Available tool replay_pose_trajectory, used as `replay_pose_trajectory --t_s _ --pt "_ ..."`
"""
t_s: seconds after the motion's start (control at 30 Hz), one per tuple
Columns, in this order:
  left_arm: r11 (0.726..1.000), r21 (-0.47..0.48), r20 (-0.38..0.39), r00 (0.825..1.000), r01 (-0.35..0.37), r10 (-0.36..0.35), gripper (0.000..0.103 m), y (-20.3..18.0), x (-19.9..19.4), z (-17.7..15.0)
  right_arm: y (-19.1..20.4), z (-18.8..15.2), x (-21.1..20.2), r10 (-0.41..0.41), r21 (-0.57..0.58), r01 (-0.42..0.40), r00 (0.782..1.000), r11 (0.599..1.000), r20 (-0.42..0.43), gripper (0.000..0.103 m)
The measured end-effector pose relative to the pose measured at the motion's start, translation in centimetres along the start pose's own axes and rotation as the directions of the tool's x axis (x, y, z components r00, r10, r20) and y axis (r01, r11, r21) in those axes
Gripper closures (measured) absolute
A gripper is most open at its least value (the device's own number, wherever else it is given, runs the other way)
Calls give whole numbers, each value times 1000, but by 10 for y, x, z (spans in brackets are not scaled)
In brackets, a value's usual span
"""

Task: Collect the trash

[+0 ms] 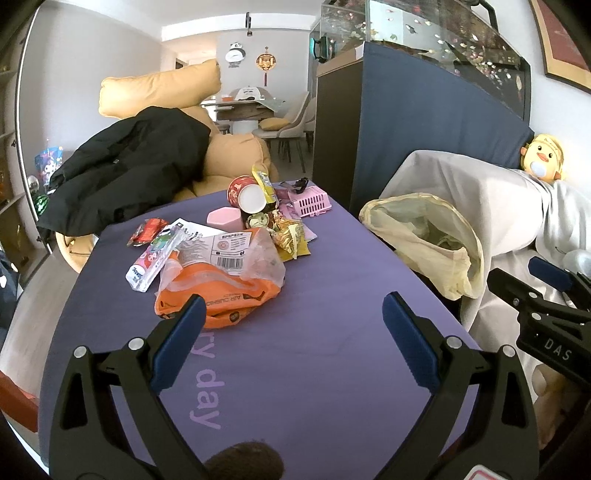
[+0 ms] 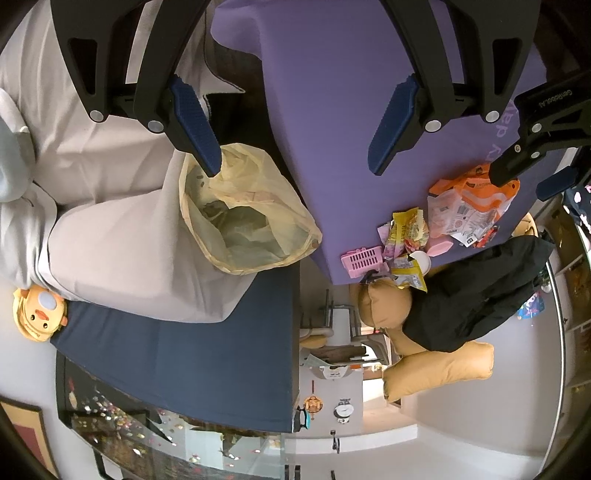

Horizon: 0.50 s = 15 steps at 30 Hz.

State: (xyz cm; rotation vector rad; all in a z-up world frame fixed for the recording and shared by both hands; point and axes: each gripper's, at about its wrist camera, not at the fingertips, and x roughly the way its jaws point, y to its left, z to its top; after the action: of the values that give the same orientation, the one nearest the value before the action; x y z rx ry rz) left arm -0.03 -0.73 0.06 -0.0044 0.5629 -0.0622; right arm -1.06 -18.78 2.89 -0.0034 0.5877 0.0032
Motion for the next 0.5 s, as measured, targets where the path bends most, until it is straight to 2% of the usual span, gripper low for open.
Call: replay_pose_trajectory --t_s 0.5 --pt "1000 -5 -5 1000 2 -2 11 1 0 -1 1 0 0 -1 0 1 1000 1000 0 25"
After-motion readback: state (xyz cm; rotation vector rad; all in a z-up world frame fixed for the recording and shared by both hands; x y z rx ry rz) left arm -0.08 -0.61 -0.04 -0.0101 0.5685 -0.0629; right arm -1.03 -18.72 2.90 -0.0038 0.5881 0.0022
